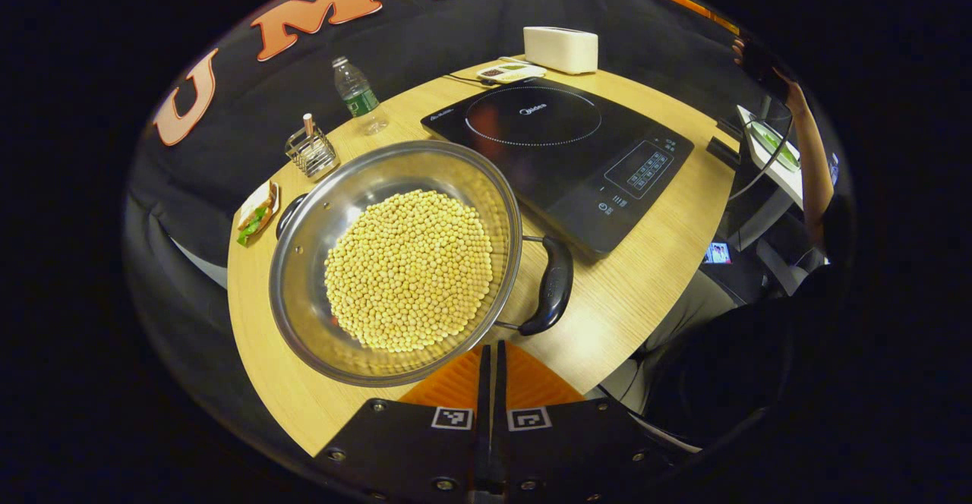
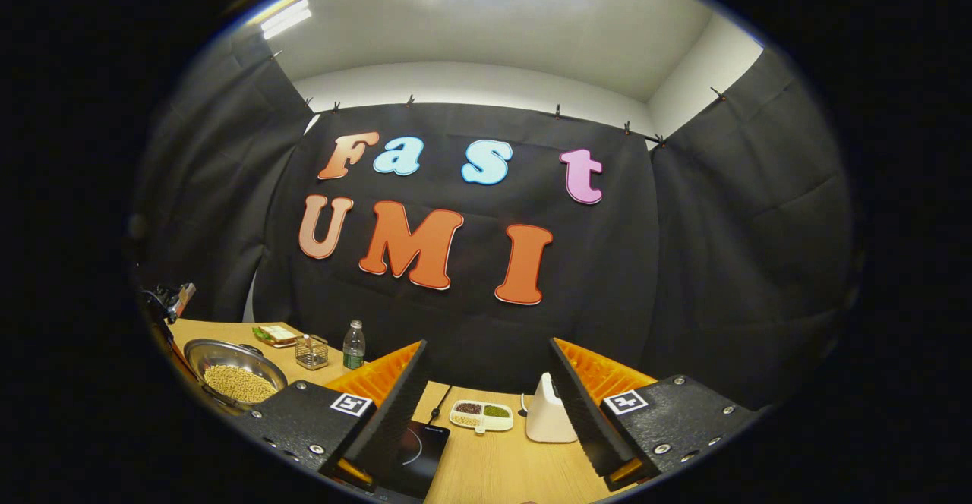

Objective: First push the handle of the pot to place it horizontally, then grasp the pot with both hands and set it on the induction cooktop.

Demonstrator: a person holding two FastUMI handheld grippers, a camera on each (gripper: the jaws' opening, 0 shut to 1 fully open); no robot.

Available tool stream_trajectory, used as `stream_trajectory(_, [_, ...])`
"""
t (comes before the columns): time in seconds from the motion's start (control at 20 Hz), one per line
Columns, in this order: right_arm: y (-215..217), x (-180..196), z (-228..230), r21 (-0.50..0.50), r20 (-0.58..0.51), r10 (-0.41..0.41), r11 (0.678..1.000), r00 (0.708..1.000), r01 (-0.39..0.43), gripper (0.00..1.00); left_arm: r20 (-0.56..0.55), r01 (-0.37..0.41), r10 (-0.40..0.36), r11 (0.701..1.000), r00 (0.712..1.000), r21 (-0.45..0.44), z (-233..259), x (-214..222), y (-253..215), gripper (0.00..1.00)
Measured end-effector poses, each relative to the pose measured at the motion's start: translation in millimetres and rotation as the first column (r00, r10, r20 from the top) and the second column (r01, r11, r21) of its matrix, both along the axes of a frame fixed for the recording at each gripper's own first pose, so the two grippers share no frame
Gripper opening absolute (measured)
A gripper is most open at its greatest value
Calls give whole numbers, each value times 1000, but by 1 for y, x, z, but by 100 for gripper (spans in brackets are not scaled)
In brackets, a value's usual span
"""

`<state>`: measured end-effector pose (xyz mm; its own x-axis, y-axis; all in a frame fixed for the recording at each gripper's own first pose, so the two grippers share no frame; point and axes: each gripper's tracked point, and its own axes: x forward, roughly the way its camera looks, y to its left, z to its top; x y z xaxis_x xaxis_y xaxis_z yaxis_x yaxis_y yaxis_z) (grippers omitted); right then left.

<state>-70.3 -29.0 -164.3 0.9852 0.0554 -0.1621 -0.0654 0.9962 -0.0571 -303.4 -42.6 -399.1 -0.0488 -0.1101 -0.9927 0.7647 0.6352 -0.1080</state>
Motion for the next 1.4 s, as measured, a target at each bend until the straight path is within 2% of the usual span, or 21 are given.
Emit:
stream_trajectory(0.1, [-6, -5, 0, -7, 1, -11, 1000, 1000, 11, 95, -50, -15, 16, 1000, 999, 20, -9, -10, 4, 2])
stream_trajectory(0.5, [-16, -12, -14, -4, -33, -32, 999, 999, 32, 95, -112, -99, 103, 994, 988, 38, -32, -19, -14, 2])
stream_trajectory(0.65, [-18, -16, -21, -2, -57, -40, 999, 998, 40, 95, -127, -155, 153, 988, 980, -2, -34, -19, -28, 2])
stream_trajectory(0.85, [-25, -22, -24, -10, -78, -55, 998, 995, 55, 95, -110, -207, 205, 978, 973, -12, -40, -13, -42, 2])
stream_trajectory(1.0, [-31, -24, -26, -15, -87, -69, 998, 994, 68, 95, -104, -269, 265, 963, 959, -27, -46, -6, -55, 2])
stream_trajectory(1.2, [-36, -27, -32, -11, -107, -77, 997, 991, 76, 95, -130, -375, 365, 925, 922, -61, -51, 5, -72, 2])
stream_trajectory(1.4, [-33, -27, -39, -2, -131, -76, 997, 989, 76, 95, -100, -408, 400, 911, 911, -69, -60, 18, -81, 2])
